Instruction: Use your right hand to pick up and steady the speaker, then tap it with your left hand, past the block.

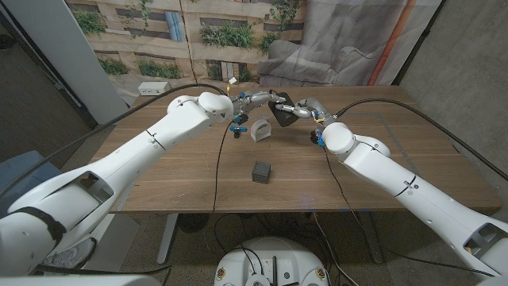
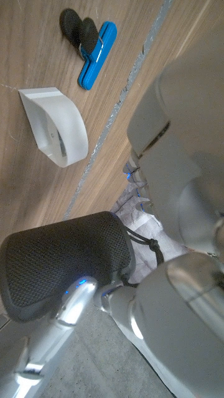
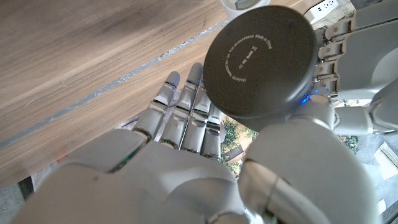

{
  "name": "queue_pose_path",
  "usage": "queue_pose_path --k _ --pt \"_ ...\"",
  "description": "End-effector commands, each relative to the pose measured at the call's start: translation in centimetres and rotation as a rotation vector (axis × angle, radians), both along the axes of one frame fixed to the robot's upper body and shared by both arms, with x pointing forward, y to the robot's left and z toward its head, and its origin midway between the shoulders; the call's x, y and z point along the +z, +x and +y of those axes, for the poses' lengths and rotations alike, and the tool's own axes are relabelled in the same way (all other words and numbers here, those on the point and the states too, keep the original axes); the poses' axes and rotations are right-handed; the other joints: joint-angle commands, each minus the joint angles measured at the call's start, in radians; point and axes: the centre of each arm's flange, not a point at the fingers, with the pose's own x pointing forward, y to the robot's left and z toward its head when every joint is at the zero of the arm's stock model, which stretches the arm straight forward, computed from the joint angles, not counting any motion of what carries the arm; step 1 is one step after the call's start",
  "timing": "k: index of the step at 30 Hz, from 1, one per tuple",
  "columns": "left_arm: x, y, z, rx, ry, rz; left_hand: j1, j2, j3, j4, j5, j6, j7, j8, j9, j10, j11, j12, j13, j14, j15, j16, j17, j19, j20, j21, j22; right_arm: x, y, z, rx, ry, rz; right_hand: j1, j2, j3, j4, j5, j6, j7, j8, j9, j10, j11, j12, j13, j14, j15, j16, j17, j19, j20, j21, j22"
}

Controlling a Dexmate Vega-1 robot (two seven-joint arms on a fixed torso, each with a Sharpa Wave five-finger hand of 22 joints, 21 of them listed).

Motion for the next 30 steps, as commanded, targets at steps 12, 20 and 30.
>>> queue_pose_path --k 12,20,30 --pt "-0.06 0.15 -0.15 -0.009 -0.015 -0.015 0.009 0.005 0.008 0.001 0.006 -0.044 0.001 -0.001 0.002 -0.118 -0.012 -0.004 0.001 -0.161 -0.007 -0.004 0.003 -0.136 -0.001 -0.001 0.0 -0.14 0.26 -0.12 -0.008 0.025 0.001 0.058 0.058 0.0 -0.006 0.006 0.121 -0.113 0.011 0.002 0.17 -0.157 0.006 0.006 0.016 -0.128 -0.007 0.003 0.009 -0.006 0.003 0.003" --pt "0.02 0.11 0.02 -0.007 -0.023 -0.025 0.012 0.005 0.007 0.0 0.005 -0.044 -0.002 -0.004 0.002 -0.119 -0.013 -0.008 0.001 -0.161 -0.008 -0.007 0.004 -0.136 -0.004 -0.004 0.0 -0.13 0.42 0.08 -0.004 0.028 0.001 0.06 0.061 0.001 -0.007 0.006 0.122 -0.112 0.012 0.002 0.171 -0.157 0.005 0.006 0.021 -0.129 -0.008 0.003 0.012 -0.008 0.003 0.002" --pt "-0.04 0.12 0.18 -0.007 -0.026 -0.026 0.014 0.005 0.005 0.0 0.004 -0.044 -0.004 -0.006 0.002 -0.118 -0.013 -0.01 0.001 -0.161 -0.008 -0.01 0.004 -0.136 -0.005 -0.007 0.0 -0.2 0.49 0.15 -0.009 0.035 0.005 0.061 0.062 0.0 -0.007 0.005 0.122 -0.112 0.012 0.002 0.173 -0.156 0.005 0.009 0.025 -0.129 -0.012 0.004 0.013 -0.01 0.002 0.002"
